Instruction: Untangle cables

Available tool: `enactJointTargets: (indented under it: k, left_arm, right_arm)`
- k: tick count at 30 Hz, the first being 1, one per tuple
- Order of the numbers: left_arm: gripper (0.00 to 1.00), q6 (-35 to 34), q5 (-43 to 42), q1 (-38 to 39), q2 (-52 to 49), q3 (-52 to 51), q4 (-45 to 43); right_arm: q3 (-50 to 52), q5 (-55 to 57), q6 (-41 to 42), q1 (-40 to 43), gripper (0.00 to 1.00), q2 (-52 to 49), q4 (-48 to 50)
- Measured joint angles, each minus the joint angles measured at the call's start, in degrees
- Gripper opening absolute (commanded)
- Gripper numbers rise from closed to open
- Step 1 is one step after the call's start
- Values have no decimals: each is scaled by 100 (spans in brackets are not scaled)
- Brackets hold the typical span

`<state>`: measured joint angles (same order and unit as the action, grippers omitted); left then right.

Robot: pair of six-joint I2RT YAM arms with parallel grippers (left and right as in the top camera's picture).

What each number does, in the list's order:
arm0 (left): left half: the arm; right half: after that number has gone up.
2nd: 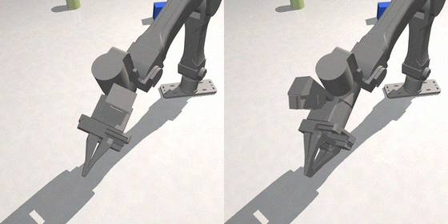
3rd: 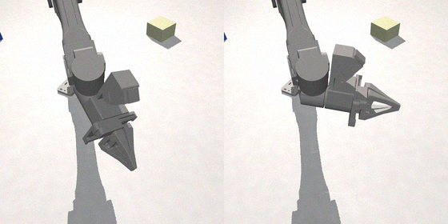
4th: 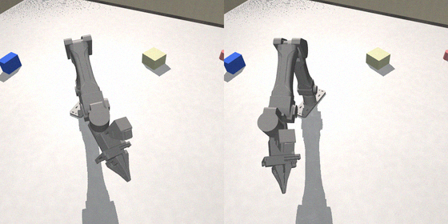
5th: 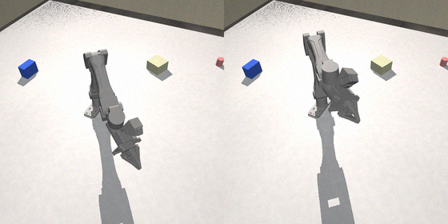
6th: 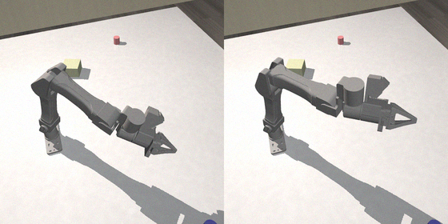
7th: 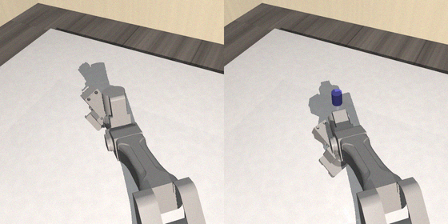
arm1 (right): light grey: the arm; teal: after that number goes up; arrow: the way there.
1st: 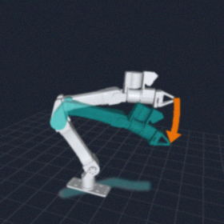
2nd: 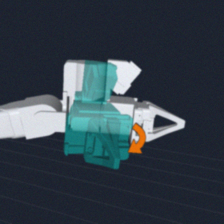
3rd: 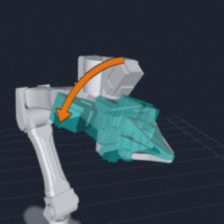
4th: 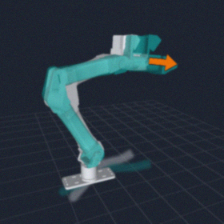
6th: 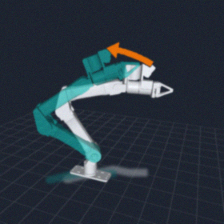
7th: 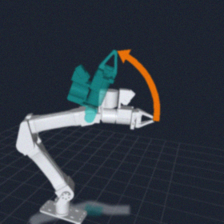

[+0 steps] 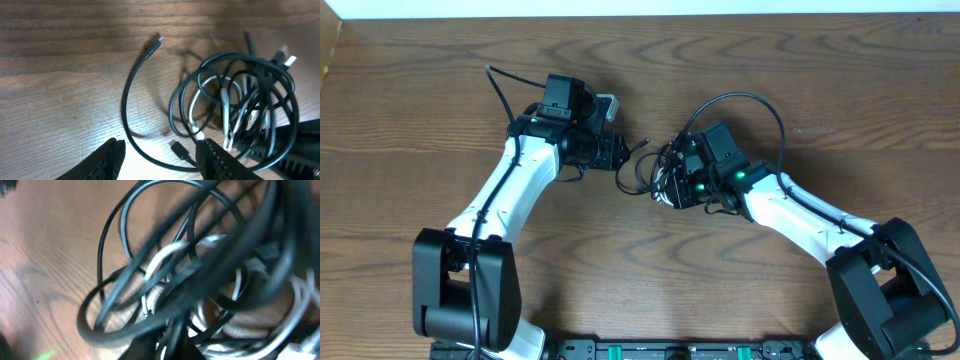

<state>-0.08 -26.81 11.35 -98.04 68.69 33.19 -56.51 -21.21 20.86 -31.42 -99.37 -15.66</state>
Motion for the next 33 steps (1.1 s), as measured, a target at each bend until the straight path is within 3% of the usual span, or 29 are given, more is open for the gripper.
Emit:
enactJointTargets:
  k: [6,12,17,25,33]
  left_arm:
    - [51,2,-352,0,0,0,-13]
    - [51,-50,-1569,0,157,-7,-417]
    - [51,-426,-2243,0,610,-9,-872]
    - [51,-1058,-1928,136,717,-11,-778]
    - [56,-1202,-763,413,715,-11,-557]
  right_arm:
    - [0,-1215,-667,619,1,35,-50]
    - [0,-3755,-2568,1692,1,76,-621]
    - [2,-4756,-4009,2055,1,76,-901]
    - [2,-5464,-4992,2063,1,79,-1215]
    - [2,-5698,-5613,2063,1,79,-1440]
